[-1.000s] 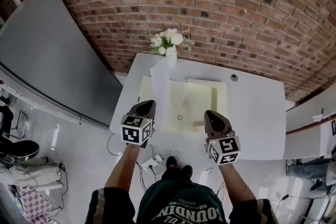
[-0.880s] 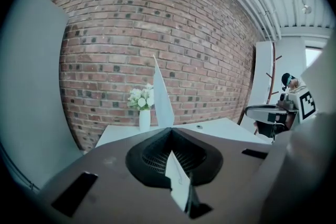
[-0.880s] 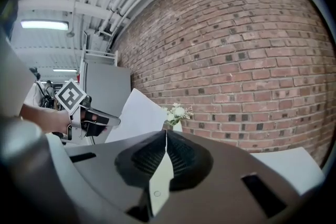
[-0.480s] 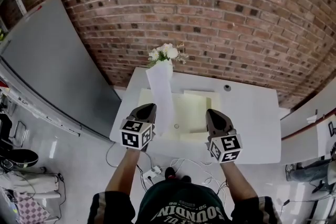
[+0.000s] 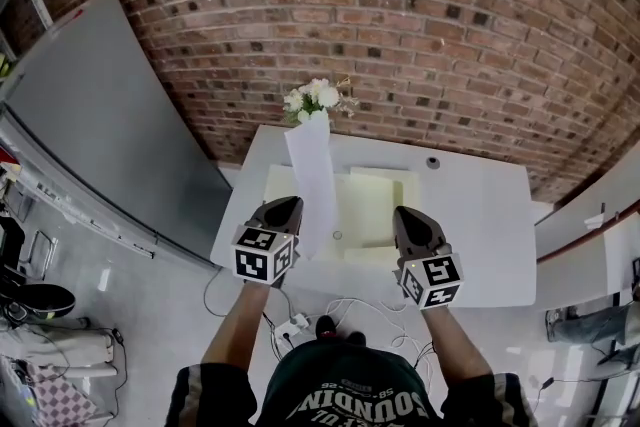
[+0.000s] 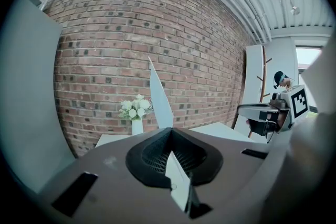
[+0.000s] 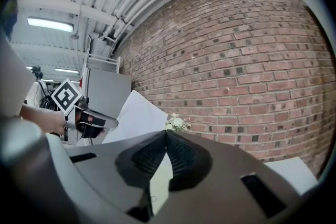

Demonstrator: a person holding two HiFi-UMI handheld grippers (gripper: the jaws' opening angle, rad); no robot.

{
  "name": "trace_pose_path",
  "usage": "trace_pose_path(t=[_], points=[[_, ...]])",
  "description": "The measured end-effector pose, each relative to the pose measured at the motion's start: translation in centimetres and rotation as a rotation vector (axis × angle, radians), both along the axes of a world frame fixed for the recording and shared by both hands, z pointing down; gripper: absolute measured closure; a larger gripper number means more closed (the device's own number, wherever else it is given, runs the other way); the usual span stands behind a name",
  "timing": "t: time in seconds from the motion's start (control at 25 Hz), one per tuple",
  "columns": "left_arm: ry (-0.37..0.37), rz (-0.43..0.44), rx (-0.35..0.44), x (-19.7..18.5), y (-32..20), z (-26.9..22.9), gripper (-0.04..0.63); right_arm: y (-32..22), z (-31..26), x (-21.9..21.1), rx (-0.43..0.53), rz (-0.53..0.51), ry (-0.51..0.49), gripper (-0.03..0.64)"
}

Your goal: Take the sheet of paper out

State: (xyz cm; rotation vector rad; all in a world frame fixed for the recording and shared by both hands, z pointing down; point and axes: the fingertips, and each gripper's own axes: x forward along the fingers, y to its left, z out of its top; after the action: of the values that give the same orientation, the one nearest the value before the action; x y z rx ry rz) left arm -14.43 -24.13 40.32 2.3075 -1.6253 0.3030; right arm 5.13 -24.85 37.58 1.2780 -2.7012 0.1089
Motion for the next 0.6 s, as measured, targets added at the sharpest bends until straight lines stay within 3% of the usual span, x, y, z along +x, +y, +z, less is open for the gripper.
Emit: trace_pose_path(t=[0.6], points=[[0.002,0.031,-0.028,0.58,0.46,0.93,0.584,0.43,0.71,-0.28,-0.015,-0.006,0.008,0.548]])
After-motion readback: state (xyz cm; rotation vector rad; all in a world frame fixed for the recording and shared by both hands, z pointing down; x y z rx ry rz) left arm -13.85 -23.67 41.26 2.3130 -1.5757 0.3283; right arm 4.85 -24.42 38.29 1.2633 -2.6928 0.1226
